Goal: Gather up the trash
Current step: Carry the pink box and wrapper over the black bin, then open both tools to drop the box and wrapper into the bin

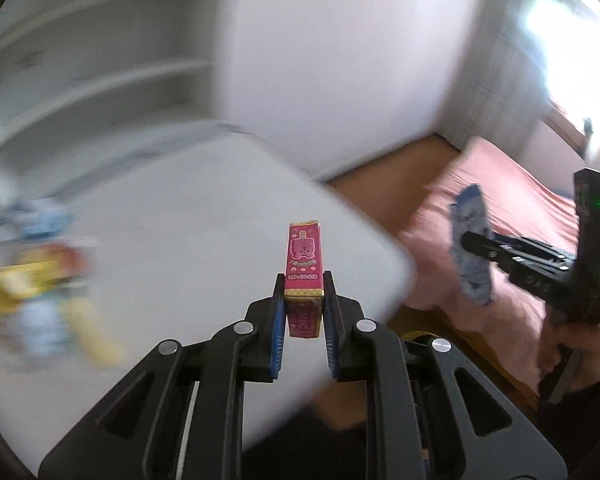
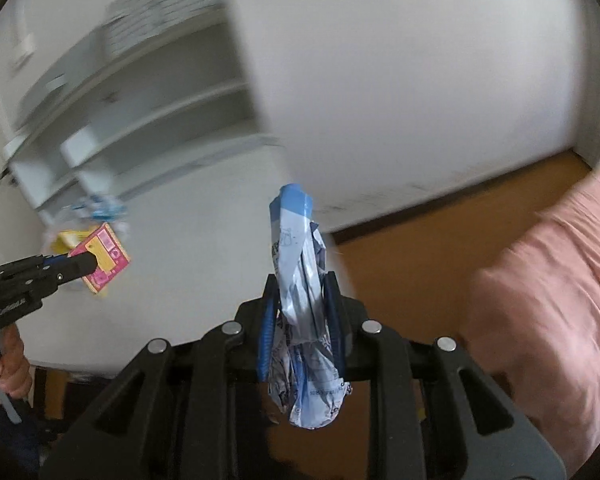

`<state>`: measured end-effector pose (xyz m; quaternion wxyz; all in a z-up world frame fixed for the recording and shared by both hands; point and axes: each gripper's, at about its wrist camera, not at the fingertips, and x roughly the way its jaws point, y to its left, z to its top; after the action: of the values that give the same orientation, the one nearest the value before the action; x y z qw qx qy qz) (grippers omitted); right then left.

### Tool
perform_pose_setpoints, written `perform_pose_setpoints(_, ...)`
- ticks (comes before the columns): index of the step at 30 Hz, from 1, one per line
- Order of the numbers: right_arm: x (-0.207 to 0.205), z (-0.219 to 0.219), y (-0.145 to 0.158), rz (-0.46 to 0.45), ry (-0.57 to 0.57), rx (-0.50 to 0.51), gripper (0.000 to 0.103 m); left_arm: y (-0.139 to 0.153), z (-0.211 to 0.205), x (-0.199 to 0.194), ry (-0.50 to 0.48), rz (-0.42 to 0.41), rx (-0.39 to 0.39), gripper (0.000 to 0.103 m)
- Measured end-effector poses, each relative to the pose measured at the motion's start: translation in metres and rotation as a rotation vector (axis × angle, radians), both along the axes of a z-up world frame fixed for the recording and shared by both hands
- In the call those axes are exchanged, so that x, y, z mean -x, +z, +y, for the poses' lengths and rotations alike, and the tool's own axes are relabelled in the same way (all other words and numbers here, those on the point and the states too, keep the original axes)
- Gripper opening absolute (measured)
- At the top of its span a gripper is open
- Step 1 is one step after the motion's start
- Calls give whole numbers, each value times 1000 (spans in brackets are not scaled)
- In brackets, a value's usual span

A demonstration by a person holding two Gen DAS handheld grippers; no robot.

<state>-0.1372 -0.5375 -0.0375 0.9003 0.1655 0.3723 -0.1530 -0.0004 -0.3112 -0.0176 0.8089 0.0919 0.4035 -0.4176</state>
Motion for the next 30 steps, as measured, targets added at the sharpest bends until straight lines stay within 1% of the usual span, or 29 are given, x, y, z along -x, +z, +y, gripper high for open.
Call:
perform_pose_setpoints(4,75,-64,-38,57,-165,-28,23,-30,-100,62,-187,32,-42,16)
perform_pose_setpoints(5,92,-77,-47,68,-200,-42,23,-44,-131,84,-248,56,-70,16)
perform_pose_setpoints(6,108,-89,-57,78,-235,-56,23,-54,-150,97,-284,74,-92,16)
perform_pose_setpoints(7,128,-103,-69,91,-274,-69,23,-62,-165,107,-312,89,-107,16)
perform_pose_setpoints(10,170,-129,-103,136,-349,-111,23,-100,-219,150,-410,149,-177,16)
perform_pose_setpoints(14,205,-146,-155,212,-402,-181,23,-146,-258,187,-486,223,-257,16)
perform_pose_setpoints(16,213,-149,-182,251,-414,-224,23,-172,-273,195,-500,241,-314,16)
perform_pose_setpoints(17,217,-148,-192,264,-419,-238,23,-184,-278,197,-505,307,-340,16)
perform_pose_setpoints(18,221,-150,-201,276,-424,-249,23,-190,-276,197,-491,356,-338,16)
perform_pose_setpoints(19,224,-151,-210,284,-426,-263,23,-199,-280,194,-477,396,-353,16)
perform_pose_setpoints(22,229,-153,-225,289,-436,-292,23,-215,-289,186,-459,451,-369,16)
perform_pose_setpoints(25,232,-153,-228,285,-442,-303,23,-224,-296,197,-450,446,-377,16)
perform_pose_setpoints(30,235,-159,-226,276,-448,-310,23,-235,-302,201,-431,454,-412,16)
